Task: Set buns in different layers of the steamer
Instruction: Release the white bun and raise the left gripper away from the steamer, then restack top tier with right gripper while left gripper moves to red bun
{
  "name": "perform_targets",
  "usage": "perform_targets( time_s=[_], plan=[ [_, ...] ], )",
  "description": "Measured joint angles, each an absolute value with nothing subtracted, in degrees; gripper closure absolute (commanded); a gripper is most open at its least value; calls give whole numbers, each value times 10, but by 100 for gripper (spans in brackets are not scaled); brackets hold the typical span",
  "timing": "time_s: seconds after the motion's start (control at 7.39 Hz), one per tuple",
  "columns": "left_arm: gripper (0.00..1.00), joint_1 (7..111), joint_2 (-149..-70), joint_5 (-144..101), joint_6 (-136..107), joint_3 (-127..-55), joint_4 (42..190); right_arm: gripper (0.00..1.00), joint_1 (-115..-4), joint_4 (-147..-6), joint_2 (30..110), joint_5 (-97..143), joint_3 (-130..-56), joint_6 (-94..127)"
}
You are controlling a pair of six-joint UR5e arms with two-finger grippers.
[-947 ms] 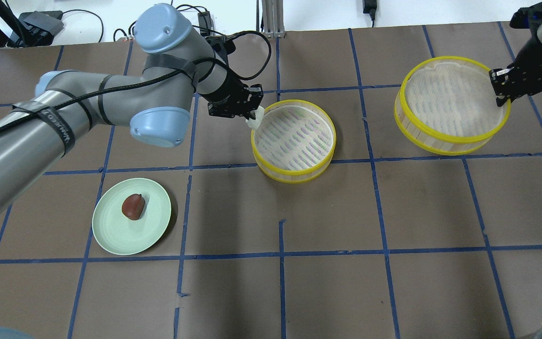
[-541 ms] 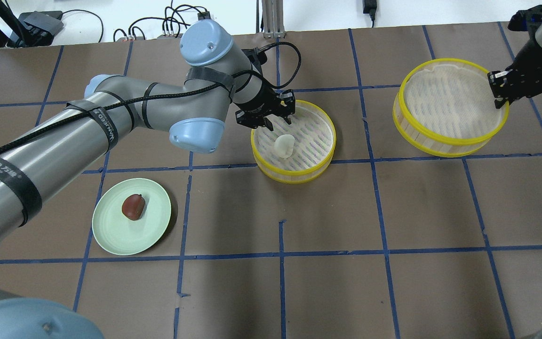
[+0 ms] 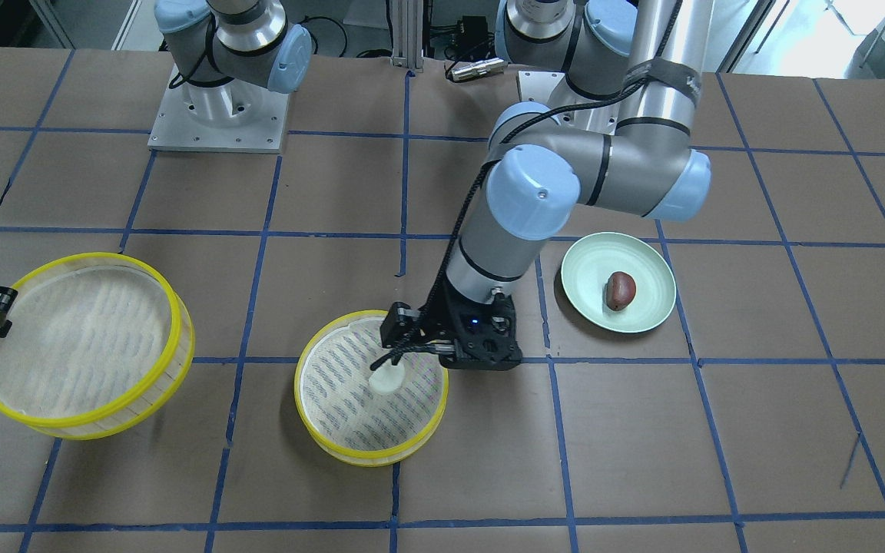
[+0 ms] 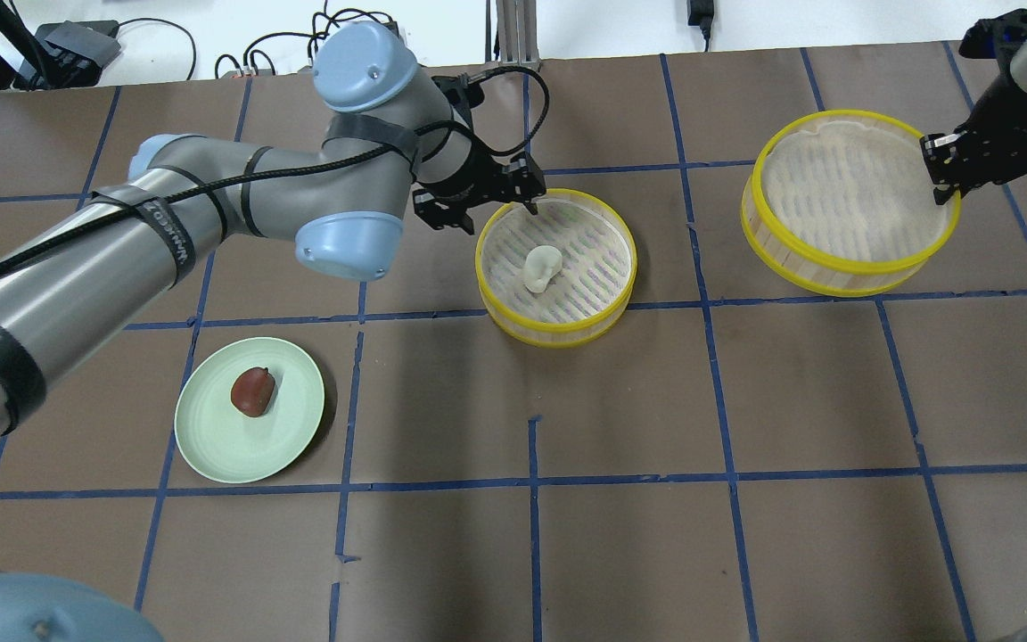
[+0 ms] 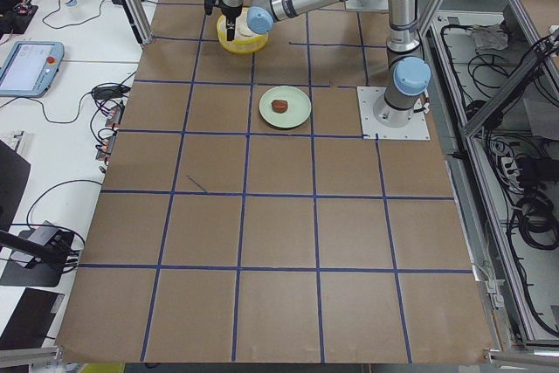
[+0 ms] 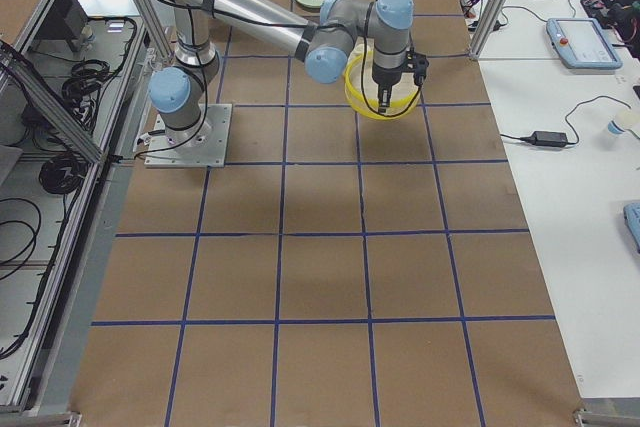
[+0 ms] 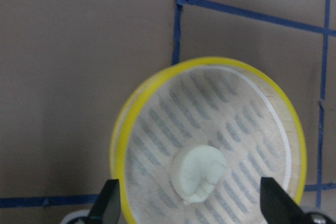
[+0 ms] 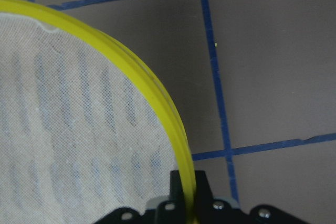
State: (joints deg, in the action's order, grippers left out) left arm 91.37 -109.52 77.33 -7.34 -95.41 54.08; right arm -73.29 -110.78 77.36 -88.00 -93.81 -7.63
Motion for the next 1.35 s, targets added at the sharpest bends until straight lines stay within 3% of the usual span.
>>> perform_targets(
  time_s=[0.54, 0.95, 1.35],
  plan=[
    [0, 755, -1014, 834, 98, -1009, 736, 87, -914, -1115, 756, -895, -941, 184],
    [0, 734, -973, 886, 142, -1127, 764, 87, -973, -1146, 713, -905, -942, 263],
    [0, 732, -996, 903, 170, -1145, 743, 87, -991, -1165, 693, -910, -945, 281]
  ],
)
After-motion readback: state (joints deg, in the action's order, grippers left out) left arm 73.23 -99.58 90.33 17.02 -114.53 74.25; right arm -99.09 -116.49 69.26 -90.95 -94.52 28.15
